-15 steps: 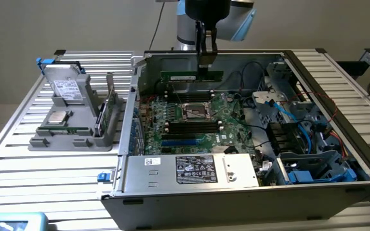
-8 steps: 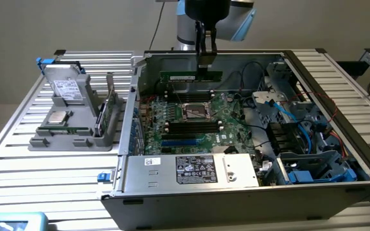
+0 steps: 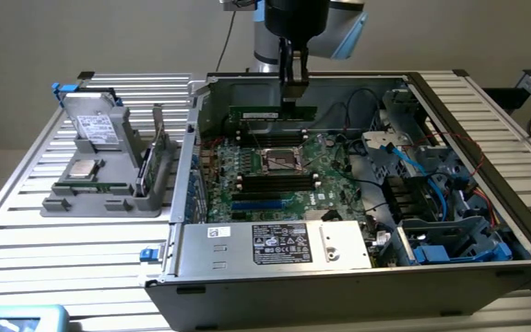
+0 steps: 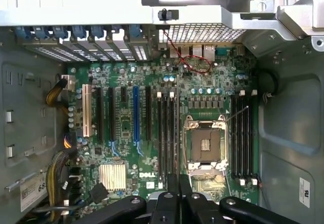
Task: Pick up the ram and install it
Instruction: 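Insert the ram into the slot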
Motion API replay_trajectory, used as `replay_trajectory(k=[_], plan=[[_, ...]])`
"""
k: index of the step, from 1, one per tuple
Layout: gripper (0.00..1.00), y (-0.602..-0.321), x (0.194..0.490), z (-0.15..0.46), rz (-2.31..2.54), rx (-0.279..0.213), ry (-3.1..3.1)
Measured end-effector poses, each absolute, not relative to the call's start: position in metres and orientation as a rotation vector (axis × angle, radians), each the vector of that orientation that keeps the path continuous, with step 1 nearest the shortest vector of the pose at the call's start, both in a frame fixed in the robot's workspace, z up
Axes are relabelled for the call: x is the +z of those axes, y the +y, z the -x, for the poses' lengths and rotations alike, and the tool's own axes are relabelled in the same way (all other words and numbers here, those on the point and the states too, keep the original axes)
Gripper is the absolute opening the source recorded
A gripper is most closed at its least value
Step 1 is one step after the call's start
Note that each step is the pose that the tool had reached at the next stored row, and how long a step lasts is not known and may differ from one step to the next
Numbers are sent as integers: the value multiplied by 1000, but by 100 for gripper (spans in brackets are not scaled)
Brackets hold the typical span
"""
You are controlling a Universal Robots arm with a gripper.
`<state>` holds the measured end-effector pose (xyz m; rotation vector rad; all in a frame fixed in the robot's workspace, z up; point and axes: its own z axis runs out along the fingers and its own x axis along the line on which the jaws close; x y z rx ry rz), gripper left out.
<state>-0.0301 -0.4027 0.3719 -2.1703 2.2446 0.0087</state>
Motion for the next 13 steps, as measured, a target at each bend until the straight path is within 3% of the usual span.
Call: replay_trajectory(k=[13], plan=[[12, -397, 348, 25, 2172, 10, 2246]])
